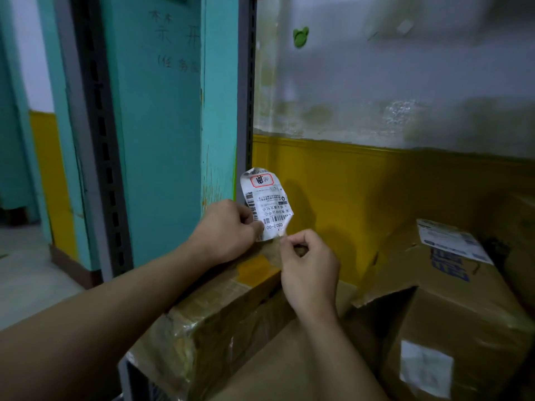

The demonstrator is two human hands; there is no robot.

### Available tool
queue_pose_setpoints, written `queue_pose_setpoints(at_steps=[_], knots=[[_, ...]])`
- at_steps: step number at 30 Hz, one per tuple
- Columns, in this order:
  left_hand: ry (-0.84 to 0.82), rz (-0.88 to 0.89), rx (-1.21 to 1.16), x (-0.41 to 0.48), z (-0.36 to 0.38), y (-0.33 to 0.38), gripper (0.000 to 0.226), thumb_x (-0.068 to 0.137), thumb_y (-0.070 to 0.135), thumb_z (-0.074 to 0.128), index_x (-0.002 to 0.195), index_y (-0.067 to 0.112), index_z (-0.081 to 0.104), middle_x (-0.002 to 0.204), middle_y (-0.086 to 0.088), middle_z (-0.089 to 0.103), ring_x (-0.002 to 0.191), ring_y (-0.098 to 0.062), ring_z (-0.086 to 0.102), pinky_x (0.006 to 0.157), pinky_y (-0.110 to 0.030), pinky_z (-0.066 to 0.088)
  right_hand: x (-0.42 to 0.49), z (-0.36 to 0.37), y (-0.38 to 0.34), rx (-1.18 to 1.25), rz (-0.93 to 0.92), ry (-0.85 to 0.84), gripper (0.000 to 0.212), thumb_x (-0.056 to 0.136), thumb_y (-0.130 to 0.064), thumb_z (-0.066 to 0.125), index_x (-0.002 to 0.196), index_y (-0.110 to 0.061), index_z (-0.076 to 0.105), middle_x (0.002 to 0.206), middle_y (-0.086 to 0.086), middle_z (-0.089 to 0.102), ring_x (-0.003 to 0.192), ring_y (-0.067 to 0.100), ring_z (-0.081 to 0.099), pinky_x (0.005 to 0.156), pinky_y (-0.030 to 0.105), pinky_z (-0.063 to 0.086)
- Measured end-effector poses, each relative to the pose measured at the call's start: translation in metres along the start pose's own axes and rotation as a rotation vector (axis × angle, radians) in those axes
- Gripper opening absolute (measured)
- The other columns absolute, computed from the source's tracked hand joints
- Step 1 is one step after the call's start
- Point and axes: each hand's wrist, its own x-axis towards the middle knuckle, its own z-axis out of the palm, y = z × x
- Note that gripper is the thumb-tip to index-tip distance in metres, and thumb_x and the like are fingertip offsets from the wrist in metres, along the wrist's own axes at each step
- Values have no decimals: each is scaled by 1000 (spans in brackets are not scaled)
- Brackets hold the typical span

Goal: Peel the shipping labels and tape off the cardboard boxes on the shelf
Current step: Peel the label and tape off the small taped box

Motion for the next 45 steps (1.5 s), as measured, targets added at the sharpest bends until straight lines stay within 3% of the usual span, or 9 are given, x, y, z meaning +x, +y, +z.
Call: queue_pose_setpoints(at_steps=[5, 8, 12, 18, 25, 31, 37, 39, 45], knots=[[29, -26, -5, -2, -1, 1, 32, 89, 20, 62, 60, 9, 56, 57, -2, 51, 54, -14, 46, 43, -17, 32, -2, -4, -3, 2, 1, 1, 16, 89, -18, 65, 74, -21, 59, 71, -10, 61, 66, 2, 54, 51, 9, 35], [102, -50, -82, -1, -5, -3, 35, 94, 27, 58, 64, 8, 55, 64, -7, 60, 61, -21, 56, 54, -28, 45, -3, -6, -5, 12, 27, -11, 17, 91, -19, 63, 75, -21, 58, 70, -11, 58, 63, -6, 53, 49, 7, 37], [161, -103, -108, 2, -8, -10, 38, 95, 29, 58, 70, 2, 53, 77, -14, 67, 75, -29, 64, 60, -36, 51, -3, -7, -5, 18, 39, -21, 15, 92, -18, 62, 78, -22, 58, 74, -12, 59, 64, -1, 52, 53, 7, 39], [153, -93, -143, 4, -7, -8, 32, 95, 27, 55, 70, 9, 59, 87, -3, 73, 77, -21, 71, 70, -39, 58, -2, -6, -2, 1, 10, -47, 13, 91, -21, 64, 80, -27, 59, 80, -10, 63, 73, 5, 55, 54, 8, 37], [151, -158, -389, 5, -26, -2, 24, 99, 24, 53, 81, 14, 66, 77, -2, 74, 68, -14, 71, 73, -36, 57, -2, -11, -5, -123, -93, -80, 12, 91, -25, 64, 79, -28, 60, 80, -11, 64, 78, 7, 57, 54, 9, 32], [56, -147, -196, -6, -48, -15, 27, 99, 31, 54, 85, 13, 68, 77, 3, 74, 71, -14, 71, 73, -37, 58, 1, -18, -9, -185, -163, -135, 13, 90, -25, 65, 77, -24, 63, 77, -11, 64, 75, 4, 57, 54, 9, 35], [79, -134, -146, -19, -62, -21, 24, 100, 31, 53, 88, 15, 65, 84, 0, 73, 72, -12, 71, 58, -23, 52, 1, -21, -12, -263, -167, -116, 15, 89, -26, 67, 75, -24, 63, 68, -14, 62, 65, -1, 57, 52, 15, 40], [84, -96, -110, -24, -63, -19, 25, 100, 33, 52, 87, 17, 66, 82, 2, 73, 72, -11, 71, 57, -22, 52, 2, -22, -13, -299, -161, -115, 16, 89, -26, 67, 74, -23, 63, 68, -13, 62, 65, 2, 57, 55, 25, 43], [70, -32, -40, -33, -57, -22, 27, 100, 35, 52, 82, 19, 64, 81, -1, 72, 77, -20, 68, 71, -35, 56, 0, -27, -20, -380, -160, -136, 19, 92, -34, 60, 79, -22, 68, 72, -8, 67, 69, 14, 58, 62, 33, 47]])
